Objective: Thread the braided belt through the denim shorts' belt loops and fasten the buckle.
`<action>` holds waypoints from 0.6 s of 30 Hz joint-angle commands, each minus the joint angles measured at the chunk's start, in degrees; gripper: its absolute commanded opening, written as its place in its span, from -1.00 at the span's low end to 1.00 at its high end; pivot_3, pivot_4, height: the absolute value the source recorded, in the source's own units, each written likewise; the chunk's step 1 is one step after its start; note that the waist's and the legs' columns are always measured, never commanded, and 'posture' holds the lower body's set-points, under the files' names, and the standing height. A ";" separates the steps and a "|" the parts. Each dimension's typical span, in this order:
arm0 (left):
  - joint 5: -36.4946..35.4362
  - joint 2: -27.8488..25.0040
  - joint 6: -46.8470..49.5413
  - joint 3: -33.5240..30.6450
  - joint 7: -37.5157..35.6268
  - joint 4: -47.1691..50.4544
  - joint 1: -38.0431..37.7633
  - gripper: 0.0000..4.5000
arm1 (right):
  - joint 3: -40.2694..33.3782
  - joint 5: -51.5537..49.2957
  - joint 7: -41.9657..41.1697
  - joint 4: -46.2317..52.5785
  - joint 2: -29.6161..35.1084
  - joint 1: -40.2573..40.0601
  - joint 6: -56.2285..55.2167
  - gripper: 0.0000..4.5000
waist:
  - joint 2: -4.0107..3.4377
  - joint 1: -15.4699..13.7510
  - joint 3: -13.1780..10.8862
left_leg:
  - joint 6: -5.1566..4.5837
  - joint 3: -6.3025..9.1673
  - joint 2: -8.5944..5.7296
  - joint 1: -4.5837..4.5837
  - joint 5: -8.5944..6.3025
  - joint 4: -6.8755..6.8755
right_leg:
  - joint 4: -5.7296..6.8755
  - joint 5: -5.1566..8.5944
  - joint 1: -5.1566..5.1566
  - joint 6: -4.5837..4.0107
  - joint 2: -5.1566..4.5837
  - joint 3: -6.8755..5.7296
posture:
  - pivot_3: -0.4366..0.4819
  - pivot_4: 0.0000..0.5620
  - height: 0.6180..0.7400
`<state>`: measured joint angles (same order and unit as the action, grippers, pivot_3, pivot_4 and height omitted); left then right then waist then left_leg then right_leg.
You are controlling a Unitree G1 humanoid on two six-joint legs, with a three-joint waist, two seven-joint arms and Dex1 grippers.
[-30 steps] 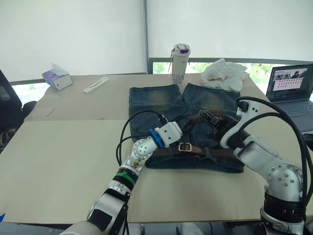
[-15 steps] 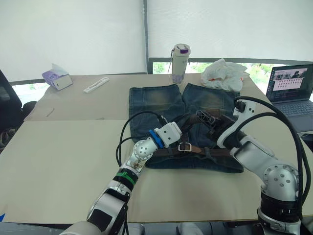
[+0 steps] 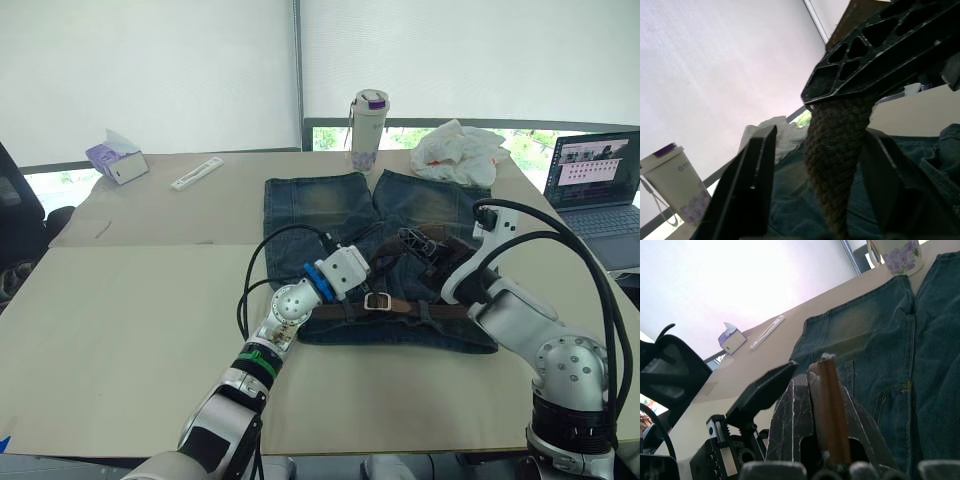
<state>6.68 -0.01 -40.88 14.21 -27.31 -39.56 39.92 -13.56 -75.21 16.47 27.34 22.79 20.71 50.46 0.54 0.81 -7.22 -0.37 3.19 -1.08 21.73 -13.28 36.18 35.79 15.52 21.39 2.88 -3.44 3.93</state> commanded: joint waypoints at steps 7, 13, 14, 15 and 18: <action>-0.77 0.18 -0.68 -0.63 0.53 1.32 1.36 -0.22 | -0.31 -0.67 -0.22 1.06 0.44 0.56 -0.95 -1.00 | 0.00 0.05 0.00 | 0.00 0.01 0.01 -0.01 0.00 -0.01 | 0.00 0.00 0.00 0.00 0.01 0.00 | -0.05 -0.47 1.00; 1.66 -0.94 -1.63 -0.63 3.06 1.22 1.08 -0.22 | -1.32 -3.67 2.34 0.25 -1.85 1.19 -2.40 -1.00 | 0.00 0.07 0.00 | 0.00 0.02 0.01 -0.01 0.00 -0.01 | 0.00 0.00 0.00 0.00 0.01 0.00 | -0.05 -0.47 1.00; 1.83 -1.05 -1.70 -0.59 3.30 1.16 1.06 -0.22 | -1.56 -4.51 3.18 0.05 -2.41 1.28 -2.73 -1.00 | 0.00 0.07 0.00 | 0.00 0.02 0.01 -0.02 0.00 -0.01 | 0.01 0.00 0.00 0.00 0.01 0.00 | -0.05 -0.47 1.00; 1.96 -1.13 -1.68 -0.52 3.49 1.12 0.99 -0.22 | -1.75 -5.36 4.02 -0.15 -2.87 1.31 -3.05 -1.00 | -0.01 0.07 0.00 | 0.00 0.03 0.01 -0.01 0.00 -0.01 | 0.01 0.00 0.00 0.00 0.01 0.00 | -0.05 -0.47 1.00; 2.38 -1.22 -1.40 -0.40 4.02 1.18 0.75 -0.35 | -1.60 -6.00 5.13 -0.47 -2.80 1.04 -3.04 -1.00 | -0.01 0.02 0.00 | 0.00 0.03 0.01 -0.01 0.00 -0.01 | 0.01 0.00 0.00 0.00 0.00 0.00 | -0.05 -0.47 1.00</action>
<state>9.21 -1.17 -41.26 14.38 -24.68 -39.57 39.91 -14.14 -80.00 21.00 25.81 19.70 20.97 48.98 0.53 0.84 -7.22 -0.37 3.23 -1.07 21.73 -13.28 36.16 35.80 15.51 21.39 2.87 -3.44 3.93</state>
